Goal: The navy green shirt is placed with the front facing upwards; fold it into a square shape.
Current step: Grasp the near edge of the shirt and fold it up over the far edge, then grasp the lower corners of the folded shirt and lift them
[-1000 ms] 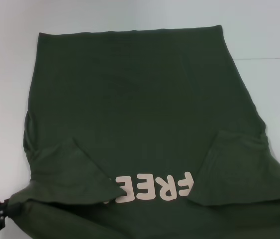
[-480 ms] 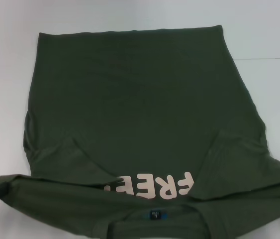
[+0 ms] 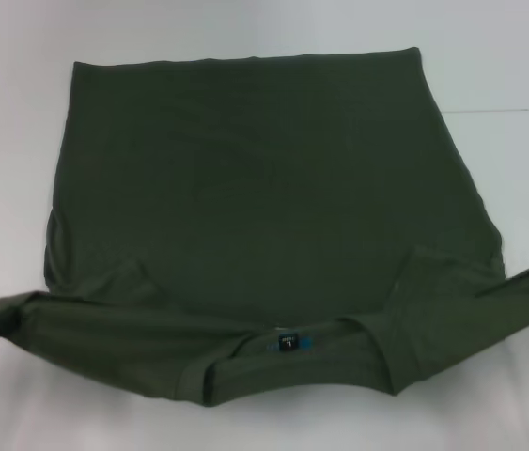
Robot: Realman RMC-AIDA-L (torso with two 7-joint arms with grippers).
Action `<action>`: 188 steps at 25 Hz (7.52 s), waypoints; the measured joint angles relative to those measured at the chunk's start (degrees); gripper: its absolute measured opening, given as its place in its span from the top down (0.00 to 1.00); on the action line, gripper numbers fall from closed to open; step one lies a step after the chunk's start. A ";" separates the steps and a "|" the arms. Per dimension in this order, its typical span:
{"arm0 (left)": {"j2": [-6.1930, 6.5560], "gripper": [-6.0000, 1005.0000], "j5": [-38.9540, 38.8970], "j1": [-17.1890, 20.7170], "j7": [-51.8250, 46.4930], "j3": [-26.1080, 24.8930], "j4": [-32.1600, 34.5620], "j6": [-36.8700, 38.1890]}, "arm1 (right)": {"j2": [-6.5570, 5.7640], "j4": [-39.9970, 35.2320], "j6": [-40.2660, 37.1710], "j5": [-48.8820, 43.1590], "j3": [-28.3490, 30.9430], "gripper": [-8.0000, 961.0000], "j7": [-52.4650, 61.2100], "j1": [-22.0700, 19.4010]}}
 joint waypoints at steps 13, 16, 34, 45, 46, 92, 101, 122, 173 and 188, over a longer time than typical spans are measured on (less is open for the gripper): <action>0.17 0.89 -9.28 -1.49 -0.94 -0.14 -8.71 -8.45 | 0.08 2.66 5.46 0.20 3.17 0.96 -0.07 4.82; 0.08 0.88 -11.28 -2.31 -0.66 -0.14 -10.33 -11.14 | -0.04 3.72 6.93 1.00 3.30 0.97 -0.37 5.79; -0.03 0.87 -16.18 -11.16 4.86 -0.07 -18.29 -28.06 | -0.10 6.46 24.11 6.42 3.28 0.96 0.57 16.28; -1.13 0.87 -20.53 -17.00 8.91 0.08 -19.60 -41.34 | -0.03 7.72 40.99 7.45 2.92 0.96 1.70 24.91; -1.25 0.86 -20.77 -17.45 9.54 0.08 -19.60 -42.30 | -0.07 7.64 42.20 7.45 3.03 0.96 1.98 25.53; -3.82 0.35 -30.78 -29.19 17.31 0.80 -22.89 -68.50 | -0.93 5.21 70.54 7.43 -9.19 0.20 16.33 36.79; -2.14 0.22 -35.08 -27.23 8.01 4.45 -22.78 -68.72 | -0.40 -0.73 67.95 7.13 -21.59 0.07 27.73 34.49; -1.14 0.23 -20.11 -8.12 -38.28 32.80 2.78 -38.32 | -0.12 -11.83 28.04 7.21 -26.21 0.06 27.69 20.04; -0.45 0.89 2.20 -13.44 -43.31 38.77 2.36 -42.20 | -0.20 -13.55 27.33 6.94 -27.46 0.06 31.58 18.08; -0.78 0.95 -3.54 -13.13 -42.47 38.68 3.96 -37.78 | -0.70 -18.61 40.19 -2.57 -27.80 0.06 43.18 11.99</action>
